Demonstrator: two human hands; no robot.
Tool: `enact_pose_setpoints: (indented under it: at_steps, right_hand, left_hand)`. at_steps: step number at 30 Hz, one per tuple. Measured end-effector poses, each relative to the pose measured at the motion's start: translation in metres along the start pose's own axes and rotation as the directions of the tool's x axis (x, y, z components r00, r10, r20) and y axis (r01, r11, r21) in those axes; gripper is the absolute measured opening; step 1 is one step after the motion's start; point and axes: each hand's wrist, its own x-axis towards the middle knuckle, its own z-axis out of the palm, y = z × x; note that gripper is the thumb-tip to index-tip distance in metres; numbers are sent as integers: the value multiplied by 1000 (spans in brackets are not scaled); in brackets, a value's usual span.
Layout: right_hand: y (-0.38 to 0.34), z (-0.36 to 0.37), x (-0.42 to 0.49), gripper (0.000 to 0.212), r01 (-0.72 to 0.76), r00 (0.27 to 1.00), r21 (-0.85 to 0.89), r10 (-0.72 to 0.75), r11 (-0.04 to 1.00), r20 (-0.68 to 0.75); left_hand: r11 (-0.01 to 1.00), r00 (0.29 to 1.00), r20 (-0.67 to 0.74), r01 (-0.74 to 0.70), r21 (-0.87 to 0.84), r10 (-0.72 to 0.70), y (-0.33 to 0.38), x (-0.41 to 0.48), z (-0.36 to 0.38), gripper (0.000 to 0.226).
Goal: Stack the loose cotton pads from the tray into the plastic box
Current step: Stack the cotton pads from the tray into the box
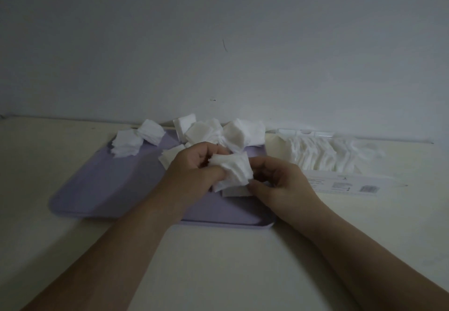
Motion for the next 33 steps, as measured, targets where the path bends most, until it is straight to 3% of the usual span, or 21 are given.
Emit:
enact_pose_setpoints:
  at_steps: [3, 6, 8, 11, 13, 18, 23, 28, 33]
  right_hand:
    - [4, 2, 0, 34, -56, 997, -15, 55, 998, -53]
    - [6, 3, 1, 28, -116, 985, 37, 120, 993, -127]
    - [6, 2, 1, 23, -118, 976, 70, 129, 991, -175]
    - [4, 1, 0, 22, -90, 979, 117, 110, 989, -172]
    - [3, 1, -1, 24, -79, 986, 143, 98, 987, -133]
    - [5, 0, -1, 26, -94, 985, 207, 120, 974, -120]
    - [7, 3, 2, 21, -101, 977, 271, 147, 957, -155]
    - [4, 0, 2, 32, -110, 985, 389, 152, 915, -79]
    - [4, 1, 0, 22, -90, 990, 376, 123, 922, -64]
  left_hand:
    - [1000, 998, -65, 12, -27, -13, 1, 1, -1, 20]
    - [982, 979, -193, 33, -188, -70, -1, 8, -7, 23]
    - [960, 987, -136, 42, -278, -83, -3, 10, -13, 26]
    - [980, 994, 94, 66, -187, -49, -3, 3, -9, 29]
    - [997, 990, 138, 49, -65, -40, -3, 0, -5, 34]
    - [998, 992, 115, 41, 53, -47, -4, -1, -5, 35]
    - [999, 997, 78, 23, 42, -26, -4, -1, -5, 34]
    - [999, 998, 57, -17, 47, 14, -6, -1, -3, 33]
    - [997, 996, -93, -2, 76, 9, -9, 3, -3, 28]
